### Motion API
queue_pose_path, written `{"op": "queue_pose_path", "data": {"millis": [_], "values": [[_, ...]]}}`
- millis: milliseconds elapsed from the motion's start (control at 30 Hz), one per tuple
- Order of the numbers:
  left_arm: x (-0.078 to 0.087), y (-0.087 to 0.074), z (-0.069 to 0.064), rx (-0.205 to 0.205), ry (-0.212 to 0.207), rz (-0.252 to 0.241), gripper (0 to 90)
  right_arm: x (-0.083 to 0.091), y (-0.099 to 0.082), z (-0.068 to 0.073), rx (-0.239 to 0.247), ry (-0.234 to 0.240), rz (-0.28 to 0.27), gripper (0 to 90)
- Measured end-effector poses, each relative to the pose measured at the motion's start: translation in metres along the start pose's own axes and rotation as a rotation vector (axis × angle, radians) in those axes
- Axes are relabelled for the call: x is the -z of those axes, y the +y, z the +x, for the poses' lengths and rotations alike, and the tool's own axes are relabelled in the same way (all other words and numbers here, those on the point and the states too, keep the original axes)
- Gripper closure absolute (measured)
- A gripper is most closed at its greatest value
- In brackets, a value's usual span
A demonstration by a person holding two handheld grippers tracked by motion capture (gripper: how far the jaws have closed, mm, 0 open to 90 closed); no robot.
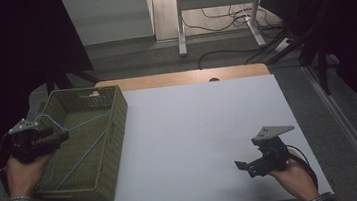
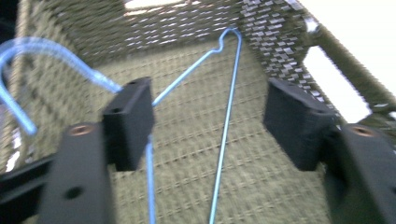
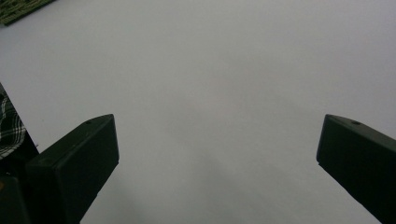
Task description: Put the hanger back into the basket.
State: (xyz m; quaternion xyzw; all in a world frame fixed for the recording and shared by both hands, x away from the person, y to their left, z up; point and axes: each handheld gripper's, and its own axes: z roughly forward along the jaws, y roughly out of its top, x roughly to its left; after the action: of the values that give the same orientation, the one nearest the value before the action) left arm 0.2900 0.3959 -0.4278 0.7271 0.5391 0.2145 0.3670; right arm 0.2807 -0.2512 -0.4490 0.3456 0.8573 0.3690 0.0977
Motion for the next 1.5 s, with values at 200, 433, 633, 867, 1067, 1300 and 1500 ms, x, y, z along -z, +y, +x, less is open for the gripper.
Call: {"op": "queue_pose_path", "data": {"millis": [200,433,633,867,1067,1300,1500], "values": [[0.007,0.003,-0.018,-0.004,-0.094,-0.03,13.2,0.005,-0.003,0.0,-0.02,-0.002,-0.017,0.0],[0.016,0.005,-0.049,-0.038,-0.179,-0.034,5.8,0.01,-0.007,0.001,-0.028,-0.008,-0.036,0.0],[0.021,0.001,-0.077,-0.071,-0.232,-0.039,3.4,0.013,-0.011,0.005,-0.037,-0.007,-0.054,0.0],[0.027,-0.013,-0.108,-0.083,-0.304,-0.048,1.3,0.019,-0.018,0.009,-0.048,-0.017,-0.069,0.0],[0.027,-0.032,-0.127,-0.108,-0.308,-0.055,1.0,0.021,-0.025,0.009,-0.059,-0.026,-0.083,0.0],[0.02,-0.05,-0.148,-0.168,-0.28,-0.006,0.1,0.022,-0.035,0.009,-0.063,-0.052,-0.079,0.0],[0.012,-0.056,-0.156,-0.192,-0.28,0.034,0.0,0.015,-0.041,0.009,-0.04,-0.079,-0.041,0.0]]}}
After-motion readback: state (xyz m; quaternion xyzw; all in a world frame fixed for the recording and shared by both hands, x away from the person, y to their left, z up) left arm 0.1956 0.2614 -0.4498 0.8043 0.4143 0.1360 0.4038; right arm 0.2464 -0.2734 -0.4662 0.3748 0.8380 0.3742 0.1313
